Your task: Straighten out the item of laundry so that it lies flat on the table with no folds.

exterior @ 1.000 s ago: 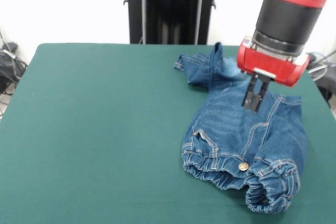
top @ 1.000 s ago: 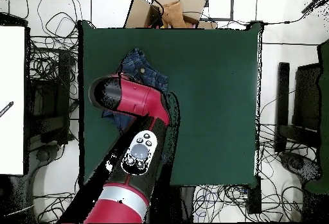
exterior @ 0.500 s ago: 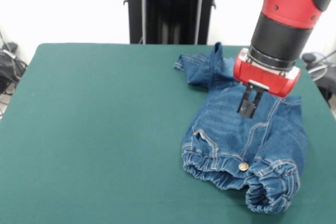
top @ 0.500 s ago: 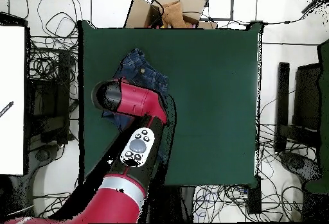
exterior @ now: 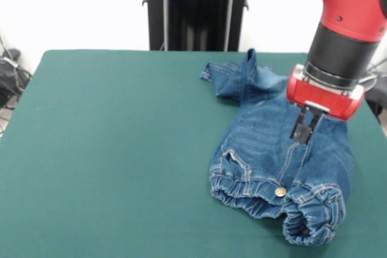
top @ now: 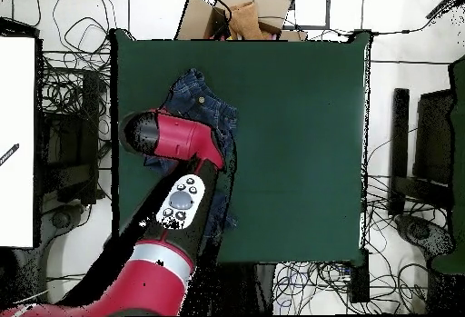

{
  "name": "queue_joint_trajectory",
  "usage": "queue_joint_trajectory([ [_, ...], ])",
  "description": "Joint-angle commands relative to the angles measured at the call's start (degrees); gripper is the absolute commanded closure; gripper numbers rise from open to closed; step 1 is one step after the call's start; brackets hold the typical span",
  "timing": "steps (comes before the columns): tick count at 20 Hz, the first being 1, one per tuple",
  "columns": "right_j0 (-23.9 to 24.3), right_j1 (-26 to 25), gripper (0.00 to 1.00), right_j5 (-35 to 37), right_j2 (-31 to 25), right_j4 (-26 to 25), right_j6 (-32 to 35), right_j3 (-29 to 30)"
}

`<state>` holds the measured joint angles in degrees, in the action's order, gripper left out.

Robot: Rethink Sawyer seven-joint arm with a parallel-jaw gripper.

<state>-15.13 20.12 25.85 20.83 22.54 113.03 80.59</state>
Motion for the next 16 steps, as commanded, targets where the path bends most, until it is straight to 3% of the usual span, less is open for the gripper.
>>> queue_joint_trajectory([
  [1,1.4,-0.6,1.00,-0.9,-5.6,1.4,10.6,-0.6],
  [6,7.3,2.3,1.00,-7.7,-13.9,-0.5,4.1,4.5],
  [11,10.7,3.4,1.00,-12.4,-18.1,-3.7,2.5,7.4],
  [16,11.3,4.3,1.00,-11.9,-18.7,-5.3,2.9,9.1],
])
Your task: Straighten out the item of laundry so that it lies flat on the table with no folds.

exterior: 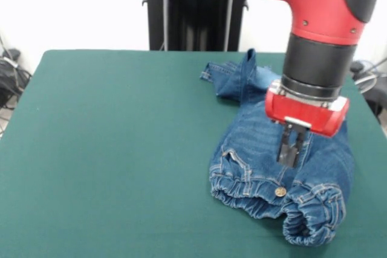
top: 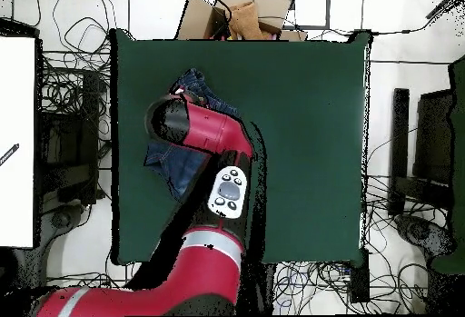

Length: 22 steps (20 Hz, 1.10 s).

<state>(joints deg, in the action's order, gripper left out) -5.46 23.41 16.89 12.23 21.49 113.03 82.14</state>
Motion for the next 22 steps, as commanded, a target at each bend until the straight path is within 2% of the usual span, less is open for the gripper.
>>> queue_joint_trajectory([
  [1,2.0,1.1,1.00,-3.2,-10.6,-4.5,2.9,7.8],
  [5,3.0,1.8,1.00,-4.1,-12.2,-5.6,3.0,9.0],
  [16,-3.6,0.2,1.00,0.6,-5.9,-3.6,9.2,6.1],
  [22,-4.3,-1.2,1.00,0.6,-5.3,-2.9,9.5,5.0],
])
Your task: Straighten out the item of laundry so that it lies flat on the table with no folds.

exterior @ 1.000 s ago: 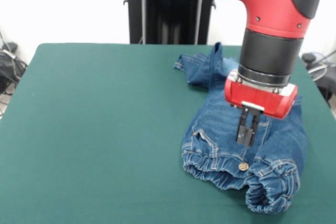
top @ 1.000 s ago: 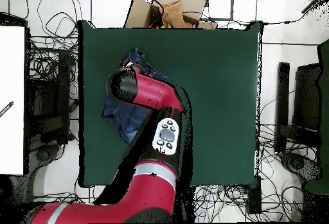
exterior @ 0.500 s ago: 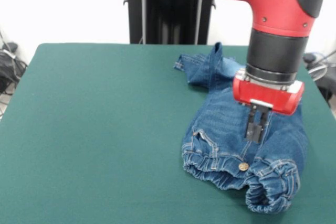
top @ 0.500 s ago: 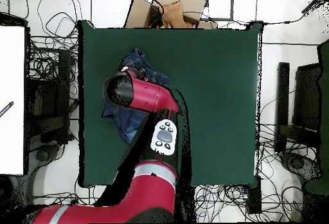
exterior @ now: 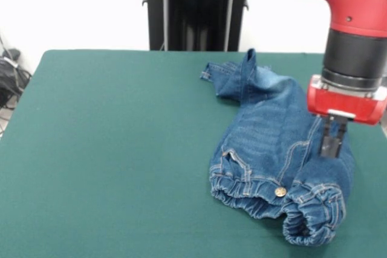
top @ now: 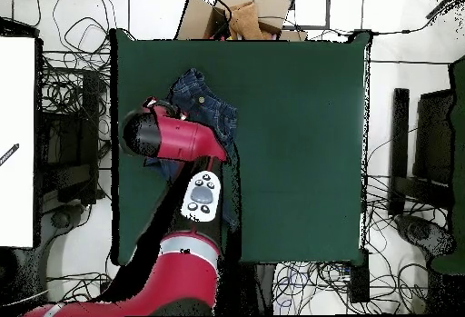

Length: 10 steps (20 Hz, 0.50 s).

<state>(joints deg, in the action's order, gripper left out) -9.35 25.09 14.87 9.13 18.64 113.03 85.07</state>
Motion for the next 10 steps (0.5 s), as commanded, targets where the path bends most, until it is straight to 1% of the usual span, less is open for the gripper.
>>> queue_joint_trajectory([
  [1,-0.5,-3.0,1.00,2.6,-2.3,0.1,9.4,1.9],
  [6,0.2,-4.5,1.00,1.0,-3.2,-0.1,8.7,1.4],
  [10,0.6,-4.8,1.00,0.9,-2.9,-0.2,8.6,1.1],
])
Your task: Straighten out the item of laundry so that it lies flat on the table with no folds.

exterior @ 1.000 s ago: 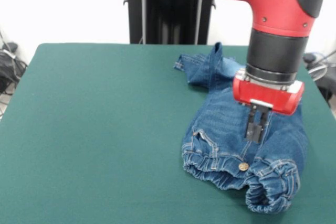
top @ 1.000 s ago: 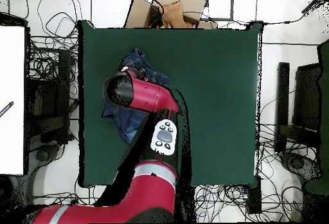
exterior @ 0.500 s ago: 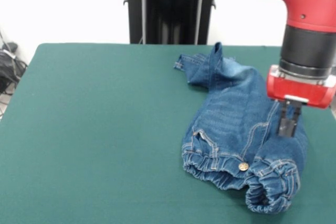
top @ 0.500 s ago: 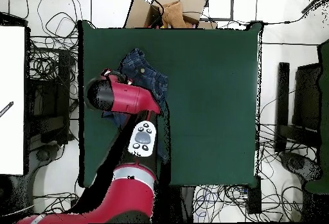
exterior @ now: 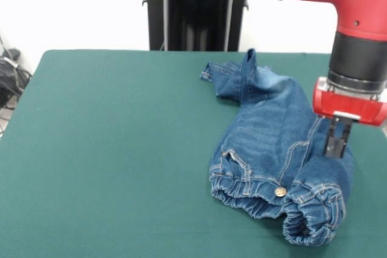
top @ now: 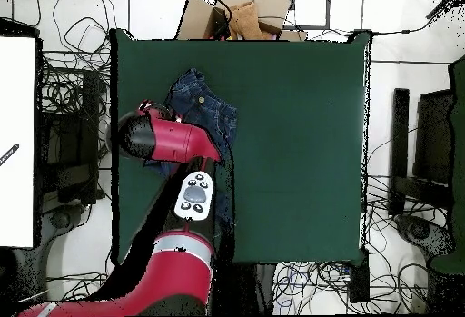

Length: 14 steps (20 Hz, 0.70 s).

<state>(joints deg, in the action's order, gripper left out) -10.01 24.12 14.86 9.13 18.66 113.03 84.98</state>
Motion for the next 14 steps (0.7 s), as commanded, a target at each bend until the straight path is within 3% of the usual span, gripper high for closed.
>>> queue_joint_trajectory([
  [1,1.3,-3.9,1.00,0.6,-2.9,-0.2,8.7,1.3],
  [14,0.9,-8.9,1.00,1.1,-1.9,-0.2,8.1,-3.2],
])
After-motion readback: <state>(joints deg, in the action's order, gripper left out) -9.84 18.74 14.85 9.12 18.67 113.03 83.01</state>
